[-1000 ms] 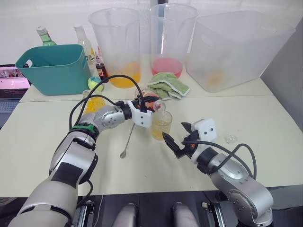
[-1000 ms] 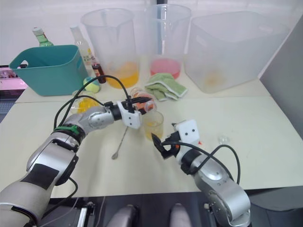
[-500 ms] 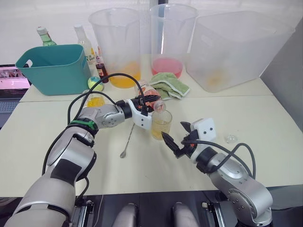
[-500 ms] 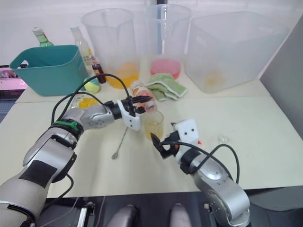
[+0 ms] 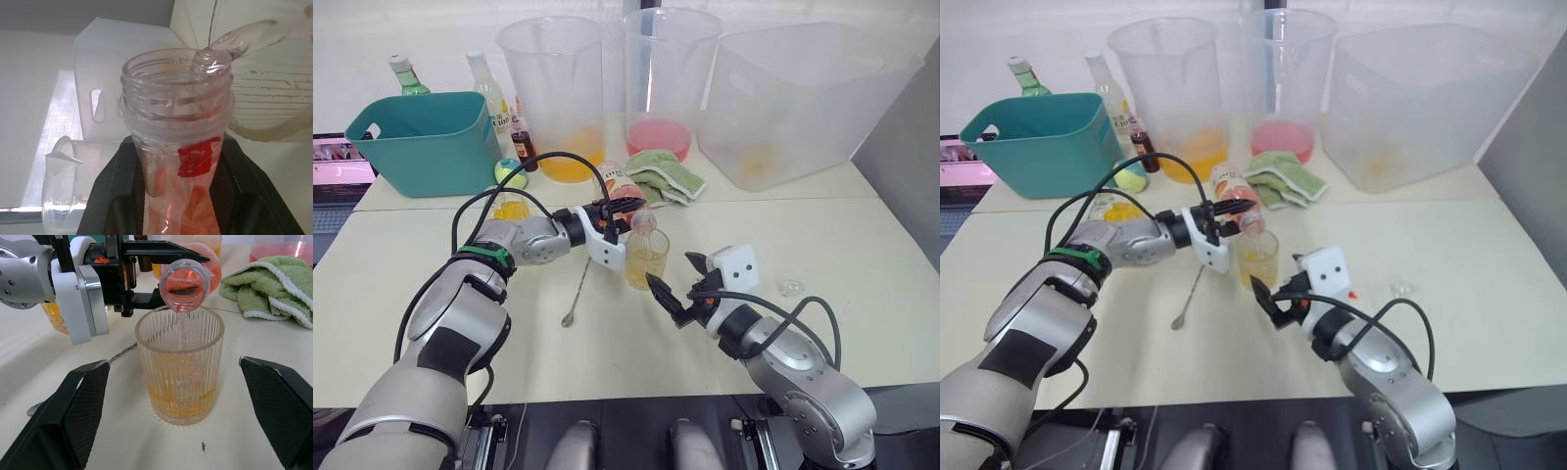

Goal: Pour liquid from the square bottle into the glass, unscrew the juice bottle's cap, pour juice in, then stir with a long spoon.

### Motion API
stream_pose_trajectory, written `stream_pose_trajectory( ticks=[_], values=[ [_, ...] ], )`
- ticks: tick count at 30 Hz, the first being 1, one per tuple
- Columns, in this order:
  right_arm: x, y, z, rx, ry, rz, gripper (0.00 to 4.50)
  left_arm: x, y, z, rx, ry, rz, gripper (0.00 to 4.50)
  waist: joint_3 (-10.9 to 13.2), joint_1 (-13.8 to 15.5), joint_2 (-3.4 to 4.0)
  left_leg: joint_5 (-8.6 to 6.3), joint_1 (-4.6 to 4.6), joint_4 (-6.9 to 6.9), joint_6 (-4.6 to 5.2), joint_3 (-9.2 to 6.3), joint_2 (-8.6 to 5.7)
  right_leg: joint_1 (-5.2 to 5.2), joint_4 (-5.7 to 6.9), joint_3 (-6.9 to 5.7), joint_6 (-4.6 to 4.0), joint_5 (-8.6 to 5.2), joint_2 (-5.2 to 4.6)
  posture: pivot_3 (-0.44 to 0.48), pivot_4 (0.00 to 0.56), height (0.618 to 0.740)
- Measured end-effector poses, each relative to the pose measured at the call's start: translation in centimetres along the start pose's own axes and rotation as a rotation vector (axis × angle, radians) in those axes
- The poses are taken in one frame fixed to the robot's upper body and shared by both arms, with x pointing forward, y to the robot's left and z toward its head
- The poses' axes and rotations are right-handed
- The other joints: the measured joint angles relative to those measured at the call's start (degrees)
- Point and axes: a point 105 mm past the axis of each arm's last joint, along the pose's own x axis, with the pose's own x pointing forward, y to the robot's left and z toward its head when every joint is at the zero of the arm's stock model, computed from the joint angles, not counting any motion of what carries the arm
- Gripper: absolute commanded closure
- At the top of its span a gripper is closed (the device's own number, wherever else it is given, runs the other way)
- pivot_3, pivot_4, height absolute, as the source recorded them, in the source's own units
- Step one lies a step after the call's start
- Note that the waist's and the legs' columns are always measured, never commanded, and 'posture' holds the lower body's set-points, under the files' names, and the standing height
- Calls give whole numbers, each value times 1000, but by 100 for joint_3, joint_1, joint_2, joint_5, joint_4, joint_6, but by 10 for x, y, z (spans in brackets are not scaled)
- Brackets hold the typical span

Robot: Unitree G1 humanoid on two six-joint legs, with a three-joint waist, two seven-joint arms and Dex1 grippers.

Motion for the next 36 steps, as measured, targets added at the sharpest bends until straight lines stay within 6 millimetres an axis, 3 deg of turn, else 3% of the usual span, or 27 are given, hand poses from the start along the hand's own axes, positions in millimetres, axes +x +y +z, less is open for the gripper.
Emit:
stream_pose_trajectory(
  ticks=[17, 30, 36],
  values=[
    [0, 0, -1, -10, 4, 10, 30, 0, 1, 2, 10, -13, -2, 3188, 0, 1, 0, 0, 0, 1, 0, 0, 0, 0, 1, 0, 0, 0, 0, 0, 150, 738],
    [-1, -3, -5, -29, 33, 19, 30, 2, 7, 2, -186, -8, -2, 3188, 0, -2, 0, 0, -6, 7, 0, -1, -2, -3, 2, -1, 0, 0, -2, 0, 150, 738],
    [-2, -7, -6, -29, 38, 14, 30, 0, 24, -3, -317, -4, 37, 3188, 0, -19, 0, 0, -6, 9, 0, -2, -2, -3, 4, -2, 0, 0, -2, 0, 150, 738]
  ],
)
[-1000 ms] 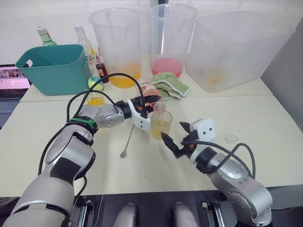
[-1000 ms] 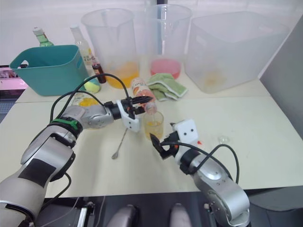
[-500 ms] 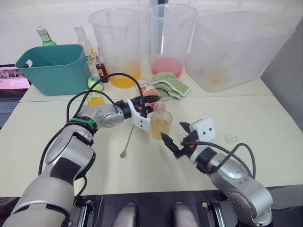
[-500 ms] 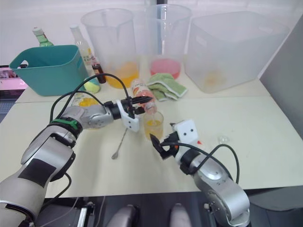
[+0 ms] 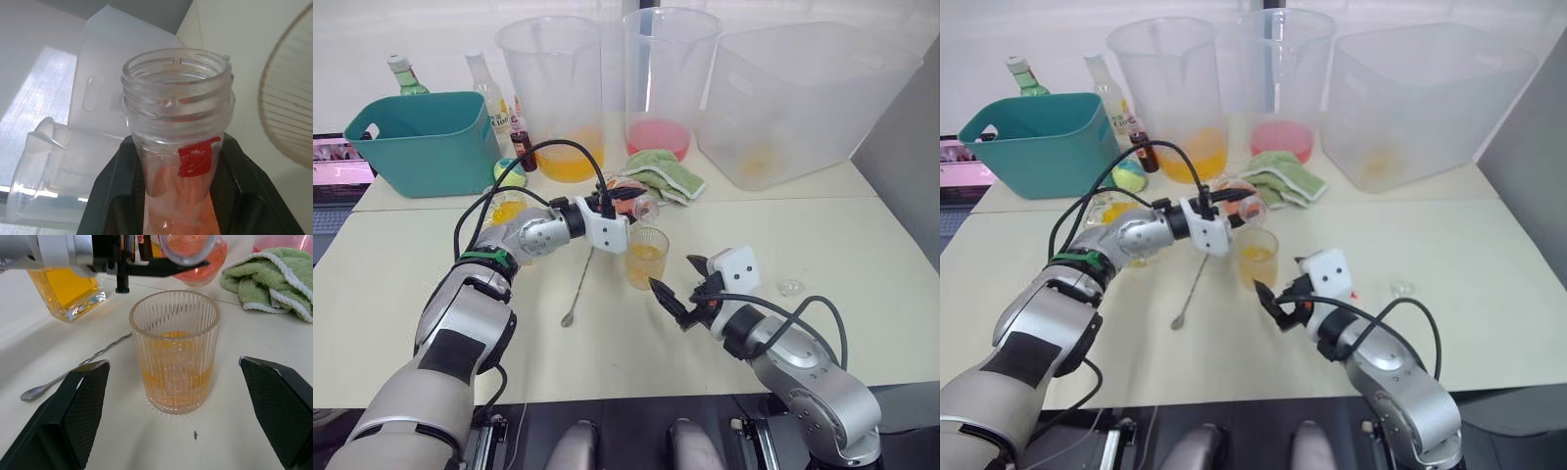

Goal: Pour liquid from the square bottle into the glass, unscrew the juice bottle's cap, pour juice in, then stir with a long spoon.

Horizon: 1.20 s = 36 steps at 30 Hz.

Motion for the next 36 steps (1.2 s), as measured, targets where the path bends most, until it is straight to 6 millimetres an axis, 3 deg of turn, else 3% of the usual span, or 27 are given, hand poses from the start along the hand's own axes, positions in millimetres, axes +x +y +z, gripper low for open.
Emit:
stream_pose_trajectory(
  ticks=[8, 10, 14, 21, 25, 28, 36],
  values=[
    [2, -4, 6, -27, -11, 26, 30, -13, 33, -12, -264, 31, 49, 3188, 0, -18, 0, 0, -6, 14, 1, -5, 0, 0, 4, -3, 0, 0, 0, 0, 150, 738],
    [3, -5, 6, -45, 3, 61, 30, -22, 47, -14, -446, 0, 93, 3188, -1, -59, 1, -2, -20, 32, 3, -13, 0, -3, 7, -9, 0, 0, 1, 0, 150, 738],
    [1, -5, 14, -66, -8, 139, 30, -45, 66, -7, -663, -69, 102, 3188, -1, -150, 2, -3, -25, 46, 4, -20, 3, -2, 12, -13, 0, 0, 3, 0, 150, 738],
    [-4, -20, 25, -138, 39, 300, 30, -108, 88, 21, -1004, -84, 32, 3188, -2, -251, 4, -4, -22, 49, 7, -26, 14, 2, 17, -14, 0, 0, 14, 0, 150, 738],
    [-10, -23, 41, -191, 59, 472, 30, -146, 88, 35, -1109, -14, 25, 3188, -1, -263, 5, -7, -14, 47, 11, -19, 20, 3, 15, -8, 0, 0, 15, 0, 150, 738],
    [-14, -18, 51, -214, 49, 588, 30, -173, 80, 30, -1144, 102, 82, 3188, -1, -254, 4, -12, -5, 42, 19, -17, 25, 4, 9, -7, 0, 0, 19, 0, 150, 738],
    [-12, -11, 55, -216, 48, 730, 30, -237, 53, 18, -1182, 358, 216, 3188, 0, -67, 2, -14, -7, 44, 18, -3, 25, -1, -7, 5, -1, 1, 15, 0, 150, 738]
  ],
)
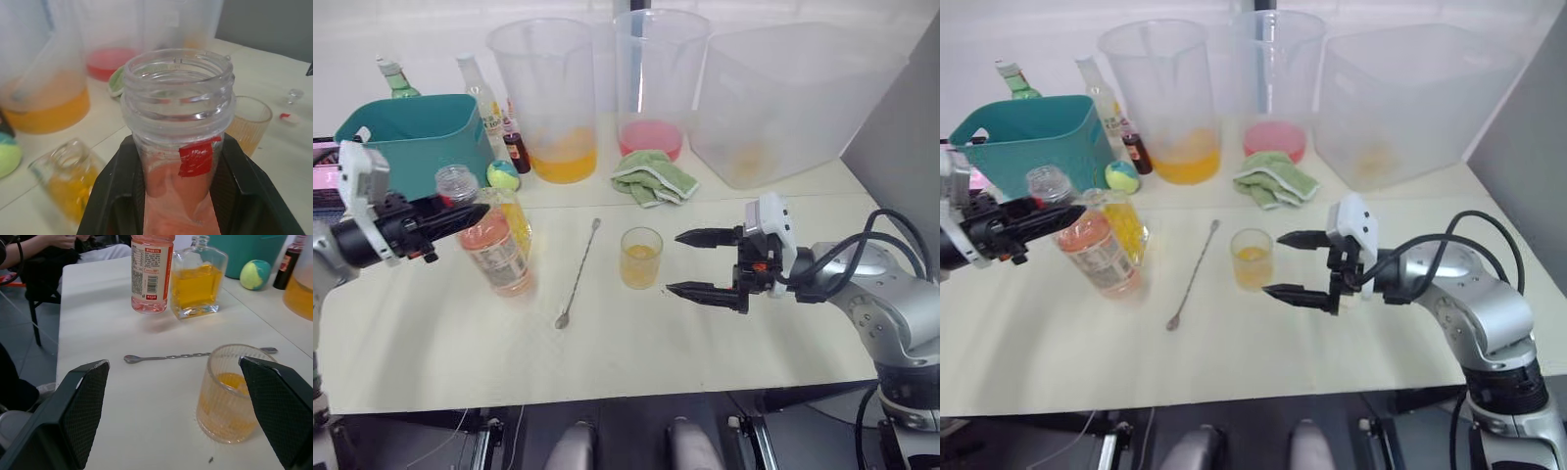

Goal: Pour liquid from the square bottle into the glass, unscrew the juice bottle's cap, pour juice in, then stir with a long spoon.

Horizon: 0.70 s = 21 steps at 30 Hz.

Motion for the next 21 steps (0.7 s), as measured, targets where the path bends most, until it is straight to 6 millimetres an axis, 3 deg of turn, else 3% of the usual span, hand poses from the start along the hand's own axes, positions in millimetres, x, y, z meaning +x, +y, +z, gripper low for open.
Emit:
stream_pose_trajectory(
  ticks=[4, 10, 15, 21],
  values=[
    [1, 2, 1, -2, -8, 22, 30, -21, 20, -5, 16, 28, 115, 3188, 0, 124, 0, 0, 1, 1, -1, 7, -3, 0, -3, 2, 0, 0, -6, 0, 150, 738],
    [7, 6, 2, 2, -21, 47, 30, -28, 52, -4, 49, 14, 239, 3188, 1, 218, -5, 0, 0, 2, -1, 9, -5, -2, 0, 0, -1, 1, -9, 0, 150, 738],
    [11, 12, 4, -9, -27, 47, 30, -13, 77, 6, 114, -27, 311, 3188, 0, 252, -8, 0, -2, 4, -1, 11, -9, -4, 2, 1, -1, 1, -11, 0, 150, 738],
    [12, 12, 2, -5, -25, 10, 30, 20, 87, -13, 76, -39, 300, 3188, 0, 227, -11, 0, -7, 6, -2, 9, -10, -7, 13, -3, -1, 1, -10, 0, 150, 738]
  ],
)
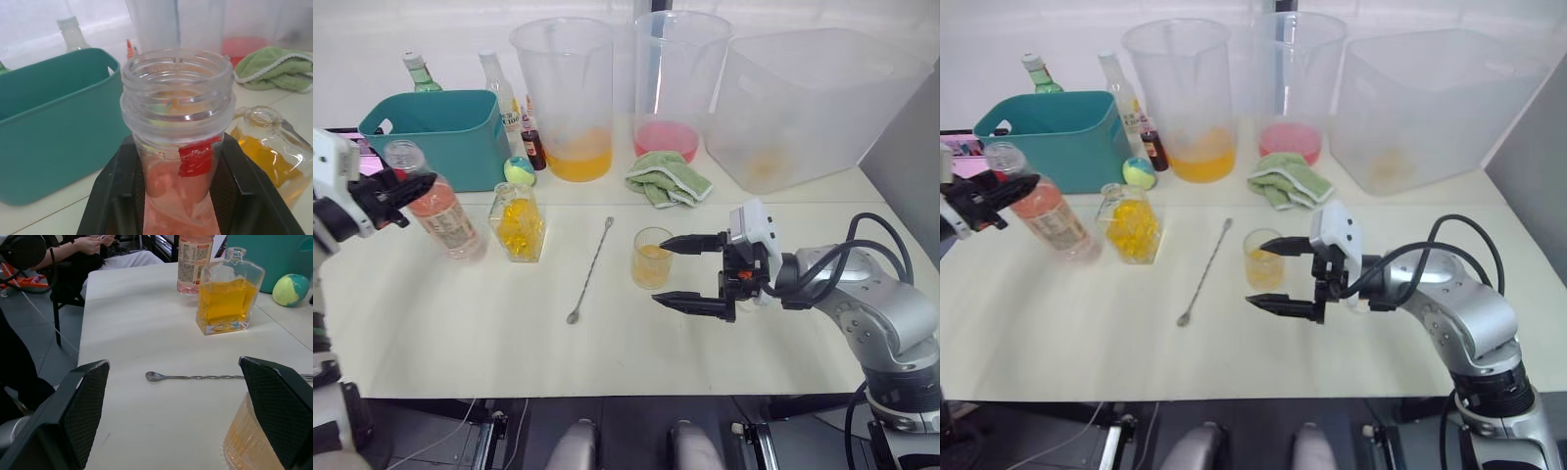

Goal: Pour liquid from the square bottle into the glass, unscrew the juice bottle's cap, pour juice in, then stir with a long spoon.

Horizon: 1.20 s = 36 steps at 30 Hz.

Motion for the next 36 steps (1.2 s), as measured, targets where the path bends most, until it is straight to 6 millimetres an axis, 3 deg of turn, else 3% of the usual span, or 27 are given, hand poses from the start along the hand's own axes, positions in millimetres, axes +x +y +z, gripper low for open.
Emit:
stream_pose_trajectory(
  ticks=[5, 14, 15, 22, 23, 27, 30, 36],
  values=[
    [0, 3, -2, 14, -2, -6, 30, 14, 1, -15, -19, 18, 6, 3188, 1, -52, -4, 0, -3, 0, 0, -5, 0, 0, 7, -5, 0, 0, 1, 0, 150, 738],
    [0, 3, -3, 32, 14, -35, 30, 16, 4, -20, 4, 27, 7, 3188, 0, -123, -4, 2, 10, 1, -2, -9, 0, 5, 5, -8, 0, 0, 1, 0, 150, 738],
    [0, 3, -3, 32, 14, -38, 0, 16, 4, -20, 3, 26, 8, 2282, 0, -123, -4, 2, 10, 1, -2, -9, 0, 5, 5, -8, 0, 0, 1, 0, 150, 738],
    [-5, -3, -3, 36, 12, -90, 0, 7, 7, -16, -38, 23, -5, 36, 1, -147, -4, 2, 8, 0, -2, -9, 1, 3, 9, -8, 1, 0, 1, 0, 150, 738],
    [-7, -4, -4, 38, 15, -102, 0, 5, 8, -15, -50, 13, -7, 36, 1, -146, -4, 1, 8, 0, -1, -9, 1, 3, 9, -8, 0, 0, 1, 0, 150, 738],
    [-22, -11, -14, 79, 39, -195, 0, -12, 9, 0, -69, -16, -25, 36, 1, -147, -4, 1, 7, -1, -1, -9, 2, 4, 10, -7, 1, 0, 1, 0, 150, 738],
    [-46, -17, -24, 105, 63, -310, 0, -37, 9, 6, -84, -10, -46, 36, 1, -153, -3, 0, 10, -8, 1, -5, 4, 2, 8, -1, 0, 0, 1, 0, 150, 738],
    [-97, -30, -38, 103, 110, -546, 0, -81, 8, -14, -97, 76, -21, 36, 1, -115, -2, -2, 33, -20, 4, 10, 10, 13, -8, 4, 0, -1, 0, 0, 150, 738]
  ],
)
